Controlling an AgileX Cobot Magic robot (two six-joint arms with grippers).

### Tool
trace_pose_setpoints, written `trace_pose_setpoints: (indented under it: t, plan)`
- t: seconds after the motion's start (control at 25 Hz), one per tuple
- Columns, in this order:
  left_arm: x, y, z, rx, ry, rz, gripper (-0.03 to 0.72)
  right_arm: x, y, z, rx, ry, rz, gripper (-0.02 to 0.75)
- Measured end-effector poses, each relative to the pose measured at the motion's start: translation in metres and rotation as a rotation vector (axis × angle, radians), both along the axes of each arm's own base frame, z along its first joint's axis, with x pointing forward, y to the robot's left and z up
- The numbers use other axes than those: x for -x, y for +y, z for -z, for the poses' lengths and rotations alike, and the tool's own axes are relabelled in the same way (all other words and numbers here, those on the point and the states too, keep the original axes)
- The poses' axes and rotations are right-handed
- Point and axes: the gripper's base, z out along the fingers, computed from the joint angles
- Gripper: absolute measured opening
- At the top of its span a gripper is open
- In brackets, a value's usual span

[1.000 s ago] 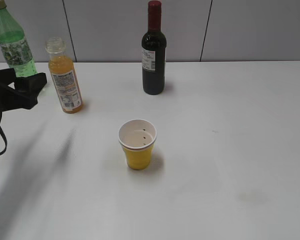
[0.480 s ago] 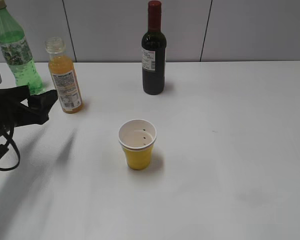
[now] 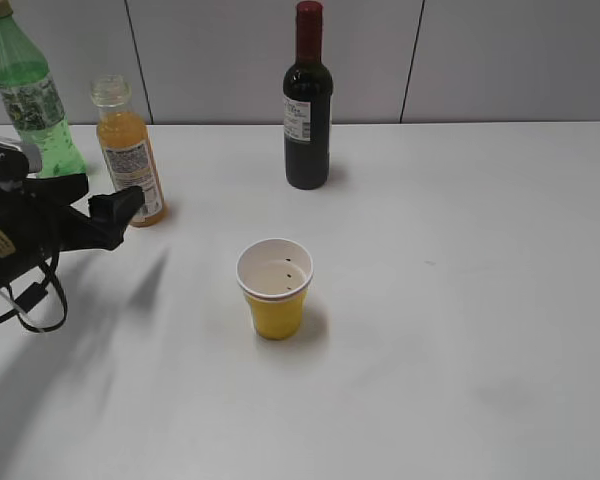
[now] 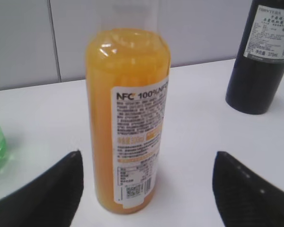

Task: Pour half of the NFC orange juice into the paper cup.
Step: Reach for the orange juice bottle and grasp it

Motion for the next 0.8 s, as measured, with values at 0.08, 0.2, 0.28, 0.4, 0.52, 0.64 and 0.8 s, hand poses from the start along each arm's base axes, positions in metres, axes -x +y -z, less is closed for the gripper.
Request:
trace_pose_setpoints:
  t: [0.08,0.2,0.28,0.4,0.52,0.64,0.8]
  plan:
    - [-0.005,-0.001,0.003,0.000,-0.001,0.000,0.674,0.000,0.000,0.000,0.000,0.000,0.000,0.528]
    - [-0.013,-0.001,0.005,0.004,-0.013,-0.007,0.685,0.000,0.000,0.000,0.000,0.000,0.000,0.528]
    - [-0.018,-0.002,0.006,0.005,-0.020,-0.011,0.686,0.000,0.000,0.000,0.000,0.000,0.000,0.528]
    - [-0.026,-0.002,0.008,0.007,-0.030,-0.015,0.686,0.000,0.000,0.000,0.000,0.000,0.000,0.528]
    - [-0.032,-0.002,0.013,0.009,-0.029,-0.023,0.686,0.000,0.000,0.000,0.000,0.000,0.000,0.528]
    - [-0.040,-0.003,0.015,0.011,-0.040,-0.025,0.684,0.000,0.000,0.000,0.000,0.000,0.000,0.528]
    - [-0.050,-0.005,0.019,0.012,-0.053,-0.022,0.683,0.000,0.000,0.000,0.000,0.000,0.000,0.528]
